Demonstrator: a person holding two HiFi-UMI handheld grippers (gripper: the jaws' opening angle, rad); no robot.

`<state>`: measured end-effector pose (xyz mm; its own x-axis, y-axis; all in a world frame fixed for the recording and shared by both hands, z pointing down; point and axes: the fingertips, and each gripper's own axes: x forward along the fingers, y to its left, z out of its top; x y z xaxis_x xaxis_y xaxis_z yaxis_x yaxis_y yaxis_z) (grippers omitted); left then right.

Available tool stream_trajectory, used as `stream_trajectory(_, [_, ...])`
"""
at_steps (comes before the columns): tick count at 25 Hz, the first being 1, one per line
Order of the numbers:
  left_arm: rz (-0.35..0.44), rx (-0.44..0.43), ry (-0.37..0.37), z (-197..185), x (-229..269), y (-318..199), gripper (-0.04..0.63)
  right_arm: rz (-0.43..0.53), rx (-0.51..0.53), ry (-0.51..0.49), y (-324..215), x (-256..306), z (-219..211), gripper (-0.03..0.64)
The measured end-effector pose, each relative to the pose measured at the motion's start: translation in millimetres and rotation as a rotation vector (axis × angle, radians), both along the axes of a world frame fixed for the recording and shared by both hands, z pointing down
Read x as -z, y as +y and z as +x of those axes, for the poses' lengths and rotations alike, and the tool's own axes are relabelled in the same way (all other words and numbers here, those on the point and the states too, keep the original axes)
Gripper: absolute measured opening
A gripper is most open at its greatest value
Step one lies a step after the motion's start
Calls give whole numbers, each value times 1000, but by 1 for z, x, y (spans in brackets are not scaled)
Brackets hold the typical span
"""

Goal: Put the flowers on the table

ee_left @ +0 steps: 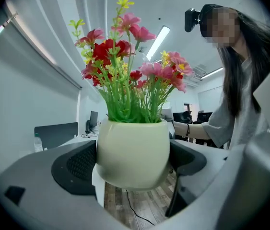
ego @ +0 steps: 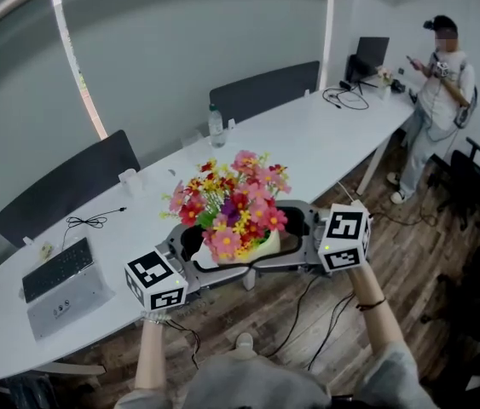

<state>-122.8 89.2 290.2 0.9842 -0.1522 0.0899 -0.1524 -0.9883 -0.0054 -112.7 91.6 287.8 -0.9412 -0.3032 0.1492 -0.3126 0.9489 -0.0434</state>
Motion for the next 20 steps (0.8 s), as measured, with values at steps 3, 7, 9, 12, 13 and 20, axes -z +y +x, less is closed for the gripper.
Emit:
stream_trajectory(3, [-7, -10, -1, 2, -1, -33, 463, -8, -8, 3, -33, -1, 2, 460])
stream_trajectory(7, [-16, -21, 5, 4, -3, -79, 463, -15, -20, 7, -78, -3, 3, 459])
stream_trajectory(9, [-15, -19, 3, 4, -4, -81, 463, -15, -16, 9, -80, -4, 3, 460])
stream_trajectory(12, [-14, -14, 0, 5, -8, -81, 463, -12, -12, 4, -81, -7, 5, 460])
stream_trajectory(13, [-14, -13, -1, 6, -10, -83, 463, -11, -12, 0, -83, -9, 6, 460])
stream_trajectory(20, [-44, 9, -13, 18, -22, -109, 463, -40, 10, -9, -109, -21, 17, 460])
